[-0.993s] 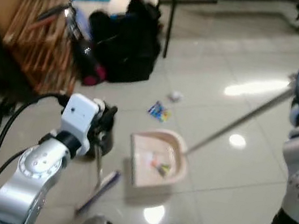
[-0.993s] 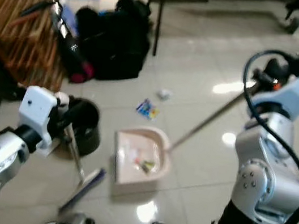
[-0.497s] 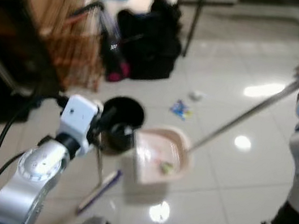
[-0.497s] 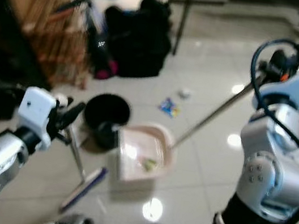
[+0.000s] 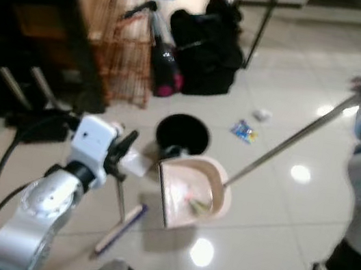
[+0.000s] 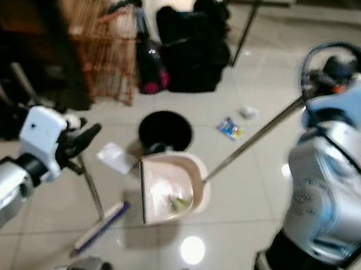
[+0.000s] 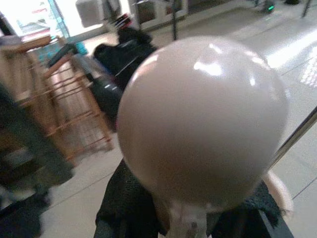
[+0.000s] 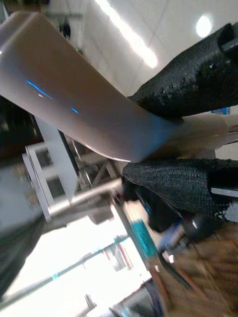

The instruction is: Sweep floor

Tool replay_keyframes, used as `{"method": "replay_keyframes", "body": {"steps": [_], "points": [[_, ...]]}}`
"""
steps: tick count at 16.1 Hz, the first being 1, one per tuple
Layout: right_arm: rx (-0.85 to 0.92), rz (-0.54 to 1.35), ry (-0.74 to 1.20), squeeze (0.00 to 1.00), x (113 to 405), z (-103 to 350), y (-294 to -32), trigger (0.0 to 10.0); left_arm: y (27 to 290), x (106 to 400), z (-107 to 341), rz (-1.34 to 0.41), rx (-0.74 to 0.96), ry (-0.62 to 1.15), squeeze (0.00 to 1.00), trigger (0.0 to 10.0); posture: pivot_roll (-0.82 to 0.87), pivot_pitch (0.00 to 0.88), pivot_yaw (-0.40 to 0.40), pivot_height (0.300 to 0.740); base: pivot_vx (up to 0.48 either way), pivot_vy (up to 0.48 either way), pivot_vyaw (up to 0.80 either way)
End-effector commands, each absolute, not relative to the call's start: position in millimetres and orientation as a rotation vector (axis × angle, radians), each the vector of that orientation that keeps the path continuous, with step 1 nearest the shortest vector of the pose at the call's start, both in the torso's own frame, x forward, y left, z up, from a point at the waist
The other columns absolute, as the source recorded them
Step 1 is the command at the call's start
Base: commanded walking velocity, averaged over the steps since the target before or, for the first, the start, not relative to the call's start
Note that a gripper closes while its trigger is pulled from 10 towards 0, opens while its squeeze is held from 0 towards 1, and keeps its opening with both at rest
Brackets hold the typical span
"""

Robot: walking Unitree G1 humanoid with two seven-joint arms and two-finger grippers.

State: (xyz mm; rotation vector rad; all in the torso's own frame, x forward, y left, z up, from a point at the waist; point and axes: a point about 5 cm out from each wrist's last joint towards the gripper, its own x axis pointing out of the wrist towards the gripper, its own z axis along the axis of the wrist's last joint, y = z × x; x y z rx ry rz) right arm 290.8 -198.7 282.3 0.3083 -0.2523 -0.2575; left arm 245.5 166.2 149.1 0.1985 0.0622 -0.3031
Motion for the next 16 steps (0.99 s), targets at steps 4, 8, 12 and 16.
{"method": "replay_keyframes", "body": {"steps": [4,8,12,16], "points": [[0.334,-0.248,-0.308,0.00,286,294,-200,10.0,162,245,158,-0.327,0.269,0.014,0.00,10.0,-0.03,0.184,0.018,0.740,0.000,-0.360,0.00],[0.332,-0.250,-0.311,0.00,285,294,-200,10.0,165,248,156,-0.293,0.209,0.035,0.00,10.0,-0.03,0.179,0.019,0.740,0.000,-0.240,0.00],[0.331,-0.249,-0.327,0.00,285,298,-200,10.0,166,251,160,-0.283,0.222,0.001,0.00,10.0,-0.03,0.172,0.019,0.740,0.000,0.000,0.00],[0.325,-0.260,-0.395,0.00,287,315,-203,10.0,166,253,159,-0.293,0.214,-0.001,0.00,10.0,-0.03,0.153,0.021,0.740,0.000,0.000,0.00]]}}
